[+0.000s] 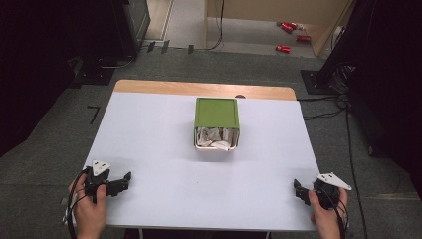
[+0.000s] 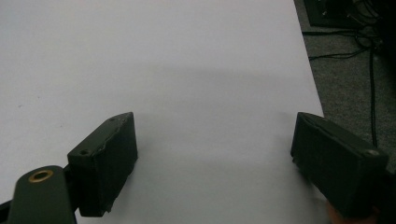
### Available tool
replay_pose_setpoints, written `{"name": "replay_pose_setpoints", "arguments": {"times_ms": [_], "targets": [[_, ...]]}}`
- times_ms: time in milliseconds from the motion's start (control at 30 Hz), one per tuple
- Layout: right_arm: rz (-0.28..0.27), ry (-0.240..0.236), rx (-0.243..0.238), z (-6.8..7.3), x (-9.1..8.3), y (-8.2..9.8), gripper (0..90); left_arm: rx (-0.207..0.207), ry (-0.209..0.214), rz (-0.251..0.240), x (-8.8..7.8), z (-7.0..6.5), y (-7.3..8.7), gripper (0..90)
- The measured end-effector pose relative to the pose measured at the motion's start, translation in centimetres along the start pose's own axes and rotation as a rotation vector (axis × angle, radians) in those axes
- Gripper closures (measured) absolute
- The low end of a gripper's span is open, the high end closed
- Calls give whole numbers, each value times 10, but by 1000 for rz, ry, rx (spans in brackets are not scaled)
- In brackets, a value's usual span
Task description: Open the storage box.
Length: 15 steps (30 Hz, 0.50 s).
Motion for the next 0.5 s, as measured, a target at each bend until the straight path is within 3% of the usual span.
{"name": "replay_pose_setpoints", "arguments": {"times_ms": [133, 233, 300, 500], "targets": [[-2, 9, 6, 0, -1, 0, 134, 0, 0, 0, 0, 0, 0, 107], [-27, 32, 43, -2, -3, -1, 152, 0, 0, -1, 0, 0, 0, 107], [-47, 8, 75, -2, -7, -3, 150, 0, 0, -1, 0, 0, 0, 107], [-78, -31, 73, 5, -19, -11, 149, 1, 0, -1, 0, 0, 0, 107]]}}
Point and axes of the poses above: each handheld gripper's, and its own axes: x roughly forward along the jaws, y roughly out of its underside, z roughly to its left, the point moved 1 cm from there along x, roughly forward along the jaws, and after that the axes turned 7 degrees about z, right-handed, at the moved point
